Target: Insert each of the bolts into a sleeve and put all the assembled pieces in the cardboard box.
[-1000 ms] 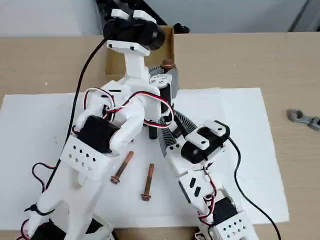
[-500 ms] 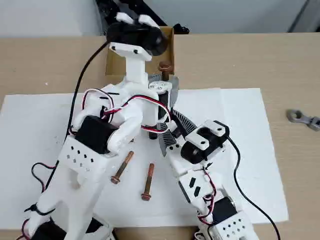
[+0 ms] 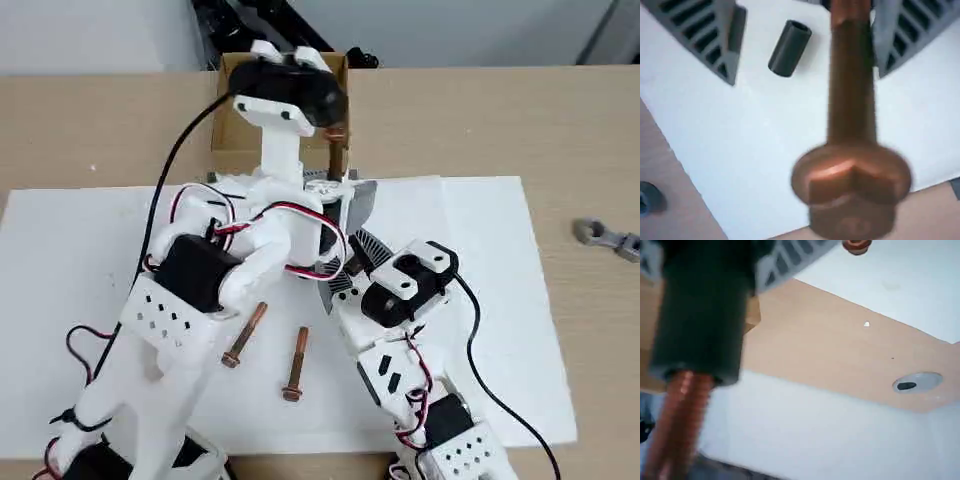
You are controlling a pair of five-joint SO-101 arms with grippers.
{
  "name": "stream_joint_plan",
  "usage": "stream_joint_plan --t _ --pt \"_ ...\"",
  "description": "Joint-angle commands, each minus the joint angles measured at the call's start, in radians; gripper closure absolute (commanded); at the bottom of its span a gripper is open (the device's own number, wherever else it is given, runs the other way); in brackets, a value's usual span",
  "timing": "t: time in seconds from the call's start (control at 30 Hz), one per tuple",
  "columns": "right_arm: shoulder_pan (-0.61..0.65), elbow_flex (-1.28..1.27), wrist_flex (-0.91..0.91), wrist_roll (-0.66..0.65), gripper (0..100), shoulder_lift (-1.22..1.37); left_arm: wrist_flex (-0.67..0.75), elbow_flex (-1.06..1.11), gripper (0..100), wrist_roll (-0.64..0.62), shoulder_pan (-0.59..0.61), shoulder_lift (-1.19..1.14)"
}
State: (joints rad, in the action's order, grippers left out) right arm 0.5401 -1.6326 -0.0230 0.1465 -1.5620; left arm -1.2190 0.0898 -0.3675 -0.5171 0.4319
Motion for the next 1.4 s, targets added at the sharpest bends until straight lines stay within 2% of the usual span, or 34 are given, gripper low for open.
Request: stream_joint_plan --t 0.0,0.17,0.37,0.5,0.63,0.77,0.97,1.2,1.37 --pt "-0.005 0.025 -0.001 0.005 98.5 -0.01 -0.003 -0.039 83 0.006 -0.012 0.031" --pt "-0.005 0.026 -0.001 0.005 98.5 -0.01 -0.031 -0.059 83 0.008 -0.009 0.032" --pt "-0.005 0.028 0.004 0.003 98.5 -0.018 -0.037 -0.104 89 0.008 -0.009 0.032" --pt "-0.005 0.028 0.01 -0.034 98.5 -0.018 -0.043 -0.105 89 0.009 -0.008 0.034" --pt "-0.007 0.04 0.01 -0.044 98.5 -0.019 -0.095 -0.185 89 0.064 -0.006 0.034" --pt "-0.027 0.078 0.01 -0.044 98.5 -0.019 -0.19 -0.331 89 0.132 0.057 0.034" --pt "-0.076 0.091 0.01 -0.044 98.5 -0.019 -0.302 -0.429 89 0.144 0.187 0.034" --pt "-0.076 0.068 0.139 -0.048 98.5 -0.013 -0.301 -0.43 89 0.141 0.193 0.034" --pt "-0.076 0.055 0.13 -0.048 98.5 -0.018 -0.299 -0.43 89 0.14 0.193 0.034"
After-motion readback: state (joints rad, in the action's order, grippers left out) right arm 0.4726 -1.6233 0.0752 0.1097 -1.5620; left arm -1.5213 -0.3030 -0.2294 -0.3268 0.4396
